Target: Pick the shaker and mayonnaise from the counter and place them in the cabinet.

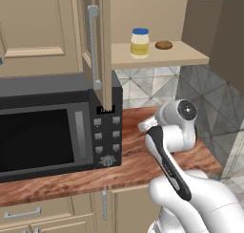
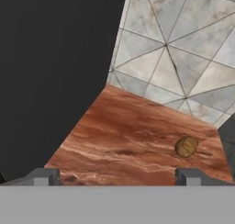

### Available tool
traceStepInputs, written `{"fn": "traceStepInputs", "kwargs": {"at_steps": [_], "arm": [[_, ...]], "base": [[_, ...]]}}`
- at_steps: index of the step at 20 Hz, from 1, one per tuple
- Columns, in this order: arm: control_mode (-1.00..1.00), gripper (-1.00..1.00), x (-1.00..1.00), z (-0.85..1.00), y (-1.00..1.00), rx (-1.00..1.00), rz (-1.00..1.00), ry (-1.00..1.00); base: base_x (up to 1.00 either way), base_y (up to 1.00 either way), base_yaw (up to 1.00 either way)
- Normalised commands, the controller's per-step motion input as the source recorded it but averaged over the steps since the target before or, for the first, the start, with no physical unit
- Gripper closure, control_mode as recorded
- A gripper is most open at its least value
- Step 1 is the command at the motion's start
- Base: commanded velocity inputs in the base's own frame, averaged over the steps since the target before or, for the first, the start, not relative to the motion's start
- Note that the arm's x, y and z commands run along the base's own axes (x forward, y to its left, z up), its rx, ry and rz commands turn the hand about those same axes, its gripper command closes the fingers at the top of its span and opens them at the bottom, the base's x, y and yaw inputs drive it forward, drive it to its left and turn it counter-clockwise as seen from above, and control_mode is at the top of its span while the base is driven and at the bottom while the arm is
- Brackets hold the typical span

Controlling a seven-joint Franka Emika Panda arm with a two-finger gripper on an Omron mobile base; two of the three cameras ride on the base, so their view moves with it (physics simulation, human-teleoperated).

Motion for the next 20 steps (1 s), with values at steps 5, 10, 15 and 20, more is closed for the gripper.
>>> {"fn": "traceStepInputs", "kwargs": {"at_steps": [5,10,15,20], "arm": [[-1.00,-1.00,-0.06,-0.31,0.00,0.00,0.00,0.07],[-1.00,-1.00,-0.09,-0.41,0.00,0.00,0.00,0.07],[-1.00,-1.00,-0.10,-0.54,0.00,0.00,-0.02,0.11],[-1.00,-1.00,-0.01,-0.45,0.00,0.00,-0.06,0.12]], "base": [[0.00,0.00,0.00],[0.00,0.00,0.00],[0.00,0.00,0.00],[0.00,0.00,0.00]]}}
